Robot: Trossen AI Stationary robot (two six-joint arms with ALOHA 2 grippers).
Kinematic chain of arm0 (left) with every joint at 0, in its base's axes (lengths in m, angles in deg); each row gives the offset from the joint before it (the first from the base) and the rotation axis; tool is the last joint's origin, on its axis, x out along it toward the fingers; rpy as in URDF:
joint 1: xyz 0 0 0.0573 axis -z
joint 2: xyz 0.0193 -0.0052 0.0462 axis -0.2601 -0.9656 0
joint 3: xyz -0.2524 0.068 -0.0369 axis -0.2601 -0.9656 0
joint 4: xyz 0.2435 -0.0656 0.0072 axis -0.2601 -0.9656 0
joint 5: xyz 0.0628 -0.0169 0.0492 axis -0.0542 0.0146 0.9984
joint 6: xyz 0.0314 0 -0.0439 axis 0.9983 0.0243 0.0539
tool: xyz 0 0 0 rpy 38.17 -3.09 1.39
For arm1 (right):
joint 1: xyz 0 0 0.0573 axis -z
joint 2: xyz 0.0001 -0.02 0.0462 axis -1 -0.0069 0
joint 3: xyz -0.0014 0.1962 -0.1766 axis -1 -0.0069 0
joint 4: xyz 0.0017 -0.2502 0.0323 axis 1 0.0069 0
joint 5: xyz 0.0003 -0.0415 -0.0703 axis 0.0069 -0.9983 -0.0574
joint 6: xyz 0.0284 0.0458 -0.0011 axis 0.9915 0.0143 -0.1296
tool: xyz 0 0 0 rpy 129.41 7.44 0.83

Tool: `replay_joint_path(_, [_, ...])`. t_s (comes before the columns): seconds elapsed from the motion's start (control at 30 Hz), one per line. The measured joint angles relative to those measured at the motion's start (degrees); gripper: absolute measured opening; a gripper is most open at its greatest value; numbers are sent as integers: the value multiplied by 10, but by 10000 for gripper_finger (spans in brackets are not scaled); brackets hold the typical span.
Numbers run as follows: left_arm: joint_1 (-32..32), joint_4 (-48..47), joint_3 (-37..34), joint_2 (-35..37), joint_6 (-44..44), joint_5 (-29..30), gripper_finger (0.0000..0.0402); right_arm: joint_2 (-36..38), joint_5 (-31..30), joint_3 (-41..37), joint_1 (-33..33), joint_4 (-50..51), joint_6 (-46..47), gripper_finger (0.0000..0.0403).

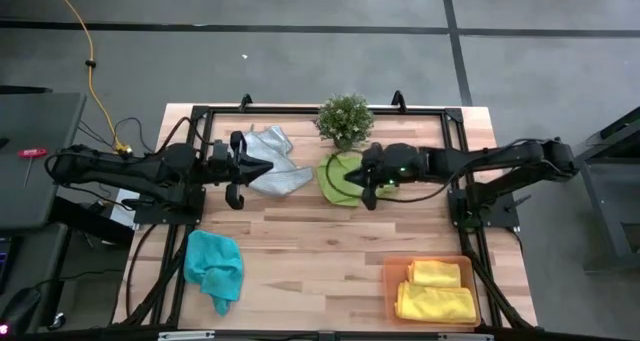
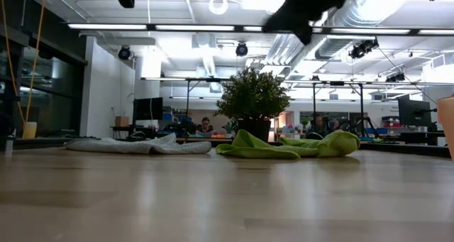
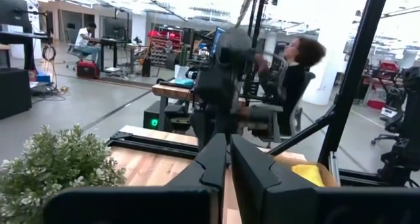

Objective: Fold microfiber towels
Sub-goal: Fold the green microfiber towel

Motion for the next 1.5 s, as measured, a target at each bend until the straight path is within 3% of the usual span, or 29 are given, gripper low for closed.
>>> replay_joint_path(0.13, [0,-2,0,0,-4,0,30,-37,-42,68,-8,273,-32,85])
replay_joint_path(0.23, [0,-14,0,0,-5,0,37,-64,-44,73,-23,371,-65,131])
replay_joint_path(0.37, [1,-19,0,0,-5,-1,40,-93,-40,36,-44,397,-147,177])
replay_joint_path(0.53, [1,-19,0,0,-5,0,40,-124,-79,-16,-57,321,-232,195])
replay_joint_path(0.8, [1,-24,0,0,-5,0,40,-186,-127,-30,-58,266,-316,195])
replay_joint_path(1.2, [1,-29,0,0,-5,4,40,-228,-212,-30,-58,228,-328,188])
replay_joint_path(1.33, [1,-29,0,0,-5,4,40,-228,-220,-23,-56,230,-309,142])
replay_joint_path(1.5, [1,-29,0,0,-5,4,41,-228,-218,-4,-56,248,-271,32])
